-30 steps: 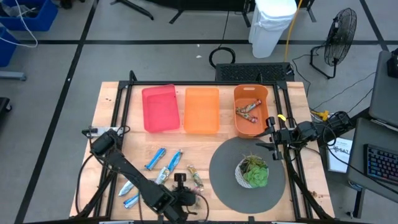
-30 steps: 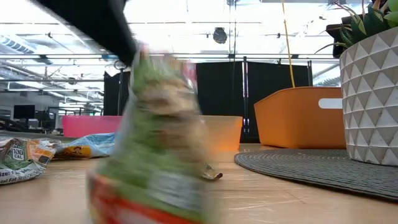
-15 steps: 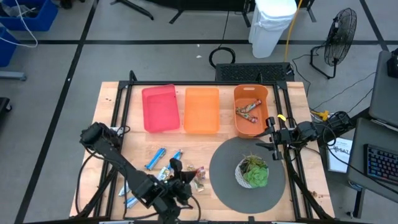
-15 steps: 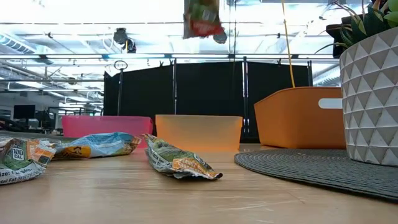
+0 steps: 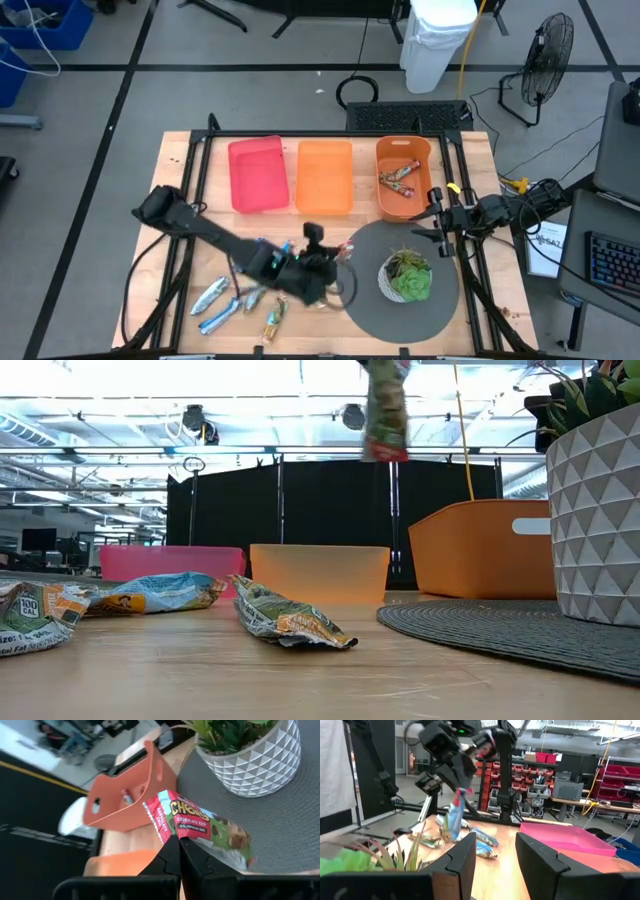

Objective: Pick and place Granola Bars by type
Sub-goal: Put the red granola bar into the right orange bin

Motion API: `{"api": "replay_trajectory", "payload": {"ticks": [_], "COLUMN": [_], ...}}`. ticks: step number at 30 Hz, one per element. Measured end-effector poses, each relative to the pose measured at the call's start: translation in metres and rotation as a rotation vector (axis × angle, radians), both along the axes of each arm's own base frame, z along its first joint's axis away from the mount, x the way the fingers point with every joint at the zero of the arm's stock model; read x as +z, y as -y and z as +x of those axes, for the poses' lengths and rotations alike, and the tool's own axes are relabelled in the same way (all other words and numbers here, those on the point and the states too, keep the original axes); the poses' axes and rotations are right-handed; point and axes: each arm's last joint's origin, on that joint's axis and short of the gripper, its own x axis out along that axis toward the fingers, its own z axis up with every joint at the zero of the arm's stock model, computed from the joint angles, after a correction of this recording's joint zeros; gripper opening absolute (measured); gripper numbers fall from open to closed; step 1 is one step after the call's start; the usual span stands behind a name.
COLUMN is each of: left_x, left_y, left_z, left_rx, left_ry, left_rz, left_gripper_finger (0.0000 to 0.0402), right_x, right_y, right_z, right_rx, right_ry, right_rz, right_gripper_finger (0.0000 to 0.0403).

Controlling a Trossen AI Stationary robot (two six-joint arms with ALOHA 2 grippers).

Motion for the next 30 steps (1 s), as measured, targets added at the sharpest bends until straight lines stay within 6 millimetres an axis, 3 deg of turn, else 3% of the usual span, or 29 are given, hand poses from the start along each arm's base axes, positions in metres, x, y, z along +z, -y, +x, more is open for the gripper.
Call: {"api": "replay_trajectory", "payload": {"ticks": [3,8,11,16,24,30], "left_x": [0.010,0.022,0.015,0.001,-0.024,-0.054], "left_y": [-0.021,-0.057,-0.088,-0.134,-0.171,-0.178], "left_z": [0.012,0.012,-0.006,-0.062,-0.141,-0.154], "left_rx": [-0.051,-0.185,-0.163,-0.055,-0.131,-0.117], "left_ry": [0.033,0.193,0.305,0.467,0.809,0.787], "left_rz": [-0.063,-0.139,-0.167,-0.266,-0.405,-0.450], "left_gripper_finger": [0.0000,0.0000,0.0000,0.0000,0.0000,0.0000], "right_x": [0.002,0.003,0.003,0.002,0.004,0.009], "right_y": [0.000,0.000,0.000,0.000,0.000,0.001], "right_z": [0.000,0.000,0.000,0.001,0.001,0.004], "right_rx": [0.002,0.006,0.005,0.003,0.001,-0.096], "right_ry": [0.014,0.025,0.022,0.011,0.028,0.159], "right_rz": [0.024,0.060,0.058,0.056,0.061,0.098], "right_gripper_finger": [0.0130,0.0130,0.0130,0.0130,0.0130,0.0130]}}
